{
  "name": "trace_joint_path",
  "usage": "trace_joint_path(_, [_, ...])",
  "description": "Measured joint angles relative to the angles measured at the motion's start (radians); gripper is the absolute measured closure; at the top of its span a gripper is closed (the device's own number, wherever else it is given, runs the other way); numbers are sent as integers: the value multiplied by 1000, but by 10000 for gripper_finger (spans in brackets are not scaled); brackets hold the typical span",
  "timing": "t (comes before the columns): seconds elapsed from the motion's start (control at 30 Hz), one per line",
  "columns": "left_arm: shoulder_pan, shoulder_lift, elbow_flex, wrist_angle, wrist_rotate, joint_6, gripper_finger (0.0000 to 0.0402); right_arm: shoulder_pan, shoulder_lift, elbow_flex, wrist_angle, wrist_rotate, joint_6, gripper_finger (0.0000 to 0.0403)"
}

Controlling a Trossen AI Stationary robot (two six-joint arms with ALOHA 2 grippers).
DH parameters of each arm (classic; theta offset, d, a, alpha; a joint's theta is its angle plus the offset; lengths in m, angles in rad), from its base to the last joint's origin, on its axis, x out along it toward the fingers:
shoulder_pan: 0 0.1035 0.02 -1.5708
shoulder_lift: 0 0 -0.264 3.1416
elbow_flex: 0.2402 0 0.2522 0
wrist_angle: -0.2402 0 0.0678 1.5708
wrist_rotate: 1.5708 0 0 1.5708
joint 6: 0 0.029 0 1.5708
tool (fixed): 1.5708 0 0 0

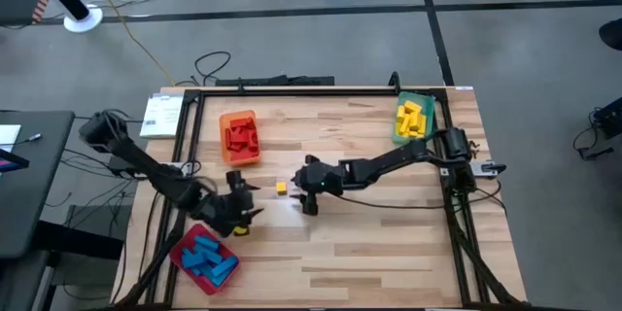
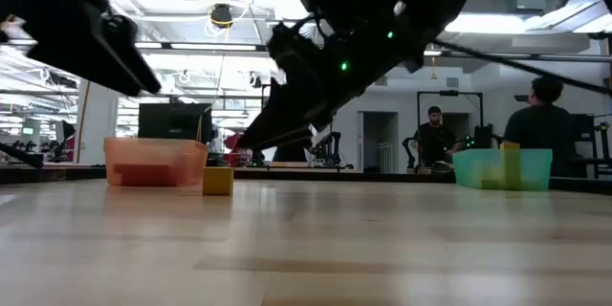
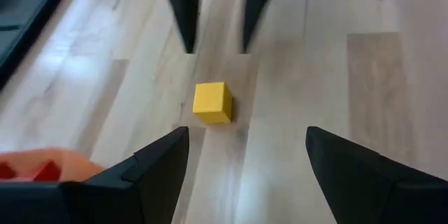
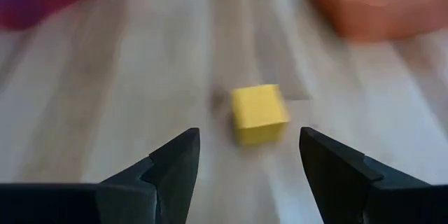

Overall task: Sort blocks
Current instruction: Put the yellow wooden block into the green bin

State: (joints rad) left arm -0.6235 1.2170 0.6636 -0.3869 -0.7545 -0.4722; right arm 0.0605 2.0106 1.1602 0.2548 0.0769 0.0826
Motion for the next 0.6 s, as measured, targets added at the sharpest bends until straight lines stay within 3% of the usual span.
trace_joint_path(0.17, [169,93,0,117,177,137,118,55,-12,0,-114,1,31,143])
trace_joint_path(0.3, [265,180,0,148,205,162,118,87,-22,0,-215,52,70,143])
trace_joint_path(0.47, [335,259,0,265,360,219,118,116,-23,0,-261,80,78,143])
trace_joint_path(0.6, [369,308,1,347,388,234,118,125,-23,0,-268,82,77,143])
